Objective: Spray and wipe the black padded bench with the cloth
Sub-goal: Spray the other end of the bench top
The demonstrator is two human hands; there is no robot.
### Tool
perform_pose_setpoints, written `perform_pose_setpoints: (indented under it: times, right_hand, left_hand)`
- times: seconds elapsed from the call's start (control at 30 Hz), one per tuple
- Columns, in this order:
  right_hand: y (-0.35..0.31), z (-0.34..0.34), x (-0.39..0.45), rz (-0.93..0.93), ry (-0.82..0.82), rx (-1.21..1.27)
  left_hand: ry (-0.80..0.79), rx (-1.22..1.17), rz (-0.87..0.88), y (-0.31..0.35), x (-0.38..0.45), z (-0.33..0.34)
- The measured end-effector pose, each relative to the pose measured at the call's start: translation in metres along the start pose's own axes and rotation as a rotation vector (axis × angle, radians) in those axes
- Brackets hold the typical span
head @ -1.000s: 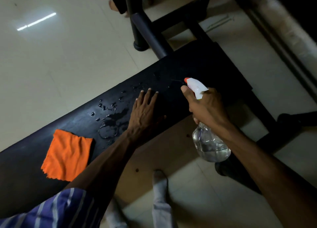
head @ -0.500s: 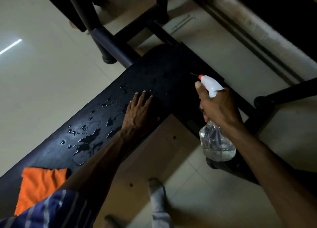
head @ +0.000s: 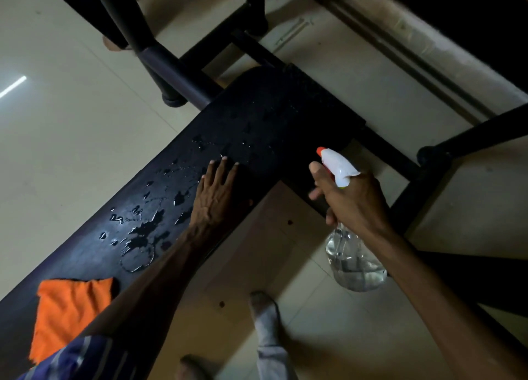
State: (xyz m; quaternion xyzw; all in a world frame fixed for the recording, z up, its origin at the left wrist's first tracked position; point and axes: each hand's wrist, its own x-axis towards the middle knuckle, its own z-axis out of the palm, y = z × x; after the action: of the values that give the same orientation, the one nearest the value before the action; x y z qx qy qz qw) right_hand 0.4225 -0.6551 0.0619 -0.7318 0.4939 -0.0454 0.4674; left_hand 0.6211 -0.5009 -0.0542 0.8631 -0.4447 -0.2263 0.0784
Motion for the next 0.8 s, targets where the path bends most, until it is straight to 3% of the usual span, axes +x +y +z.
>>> perform_pose_setpoints:
  times: [0.2,0.33,0.47,0.63,0.8]
  right_hand:
    - [-0.005,0.032,-0.027,-0.033,-0.043,-0.099]
    - [-0.009,0.052,-0.042,-0.017,-0.179,-0.035]
    - [-0.011,0.073,-0.055,-0.03,-0.164,-0.183]
    - [-0.015,0.094,-0.071,-0.009,-0.305,-0.103]
    - [-0.015,0.119,-0.077,-0.086,-0.285,-0.306]
  left_hand:
    - [-0.015,-0.004,-0.079,-0.027,-0.041,0.003]
    - [0.013,-0.006,-0.129,-0.046,-0.068,0.005]
    - [0.013,-0.009,-0.19,-0.061,-0.089,0.005]
    - [0.016,-0.037,-0.245,-0.08,-0.111,0.004]
    - [0.059,-0.071,-0.282,-0.09,-0.124,0.001]
